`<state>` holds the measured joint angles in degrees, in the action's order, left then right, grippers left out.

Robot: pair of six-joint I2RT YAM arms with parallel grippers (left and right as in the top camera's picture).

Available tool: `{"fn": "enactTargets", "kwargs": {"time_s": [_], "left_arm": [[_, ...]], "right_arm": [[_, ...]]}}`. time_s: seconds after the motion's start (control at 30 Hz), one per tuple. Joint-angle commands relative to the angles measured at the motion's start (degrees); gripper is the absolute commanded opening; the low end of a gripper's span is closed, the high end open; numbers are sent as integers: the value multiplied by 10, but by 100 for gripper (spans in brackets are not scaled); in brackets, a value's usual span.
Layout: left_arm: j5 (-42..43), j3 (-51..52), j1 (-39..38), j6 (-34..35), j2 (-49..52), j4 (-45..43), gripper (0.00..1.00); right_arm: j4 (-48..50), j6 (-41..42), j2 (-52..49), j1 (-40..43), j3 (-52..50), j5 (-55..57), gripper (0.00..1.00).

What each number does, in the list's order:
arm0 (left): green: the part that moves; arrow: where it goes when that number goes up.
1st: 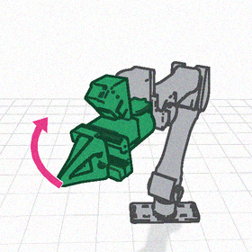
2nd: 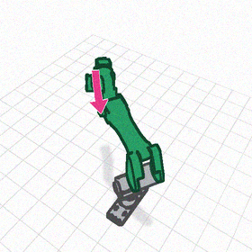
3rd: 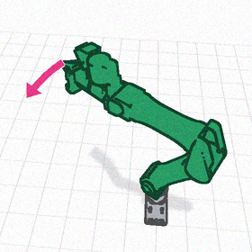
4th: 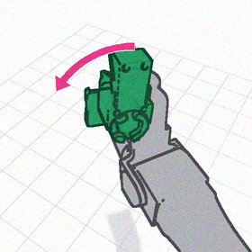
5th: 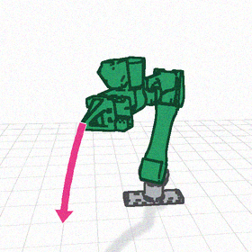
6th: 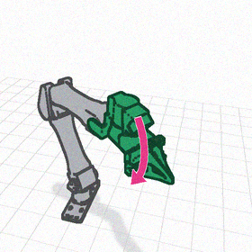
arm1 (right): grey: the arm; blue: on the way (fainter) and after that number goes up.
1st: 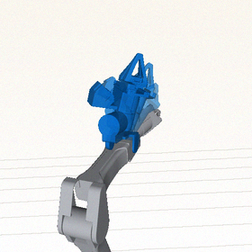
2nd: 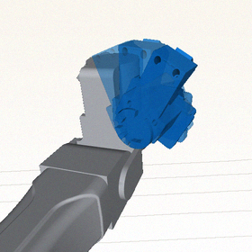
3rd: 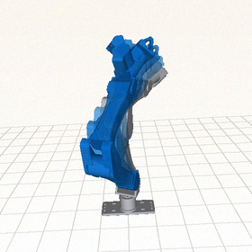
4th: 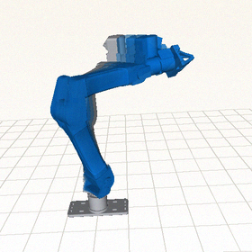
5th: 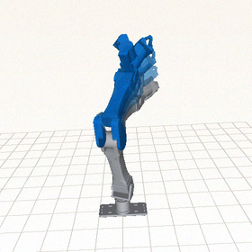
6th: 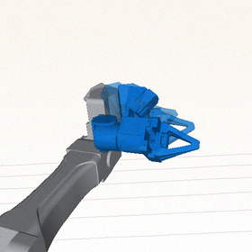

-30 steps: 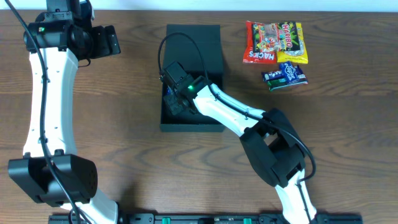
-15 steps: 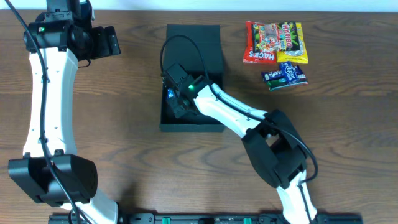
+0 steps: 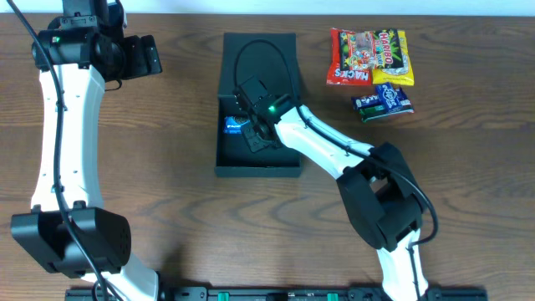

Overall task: Pack container
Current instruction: 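Lower the Oreo roll into the box and adjust it flat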

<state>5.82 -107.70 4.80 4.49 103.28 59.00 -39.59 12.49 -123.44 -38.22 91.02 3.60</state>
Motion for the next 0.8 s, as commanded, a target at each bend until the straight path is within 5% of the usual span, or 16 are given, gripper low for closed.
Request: {"fn": "enactTargets", "kwargs": {"time_s": [0.0, 0.77], "left_arm": [[0, -2, 2, 4, 2, 4, 95], [0, -2, 2, 4, 2, 5, 95]], "right_arm": [[11, 10, 12, 12, -22, 13, 2], [102, 59, 12, 11, -30, -53, 1]]}}
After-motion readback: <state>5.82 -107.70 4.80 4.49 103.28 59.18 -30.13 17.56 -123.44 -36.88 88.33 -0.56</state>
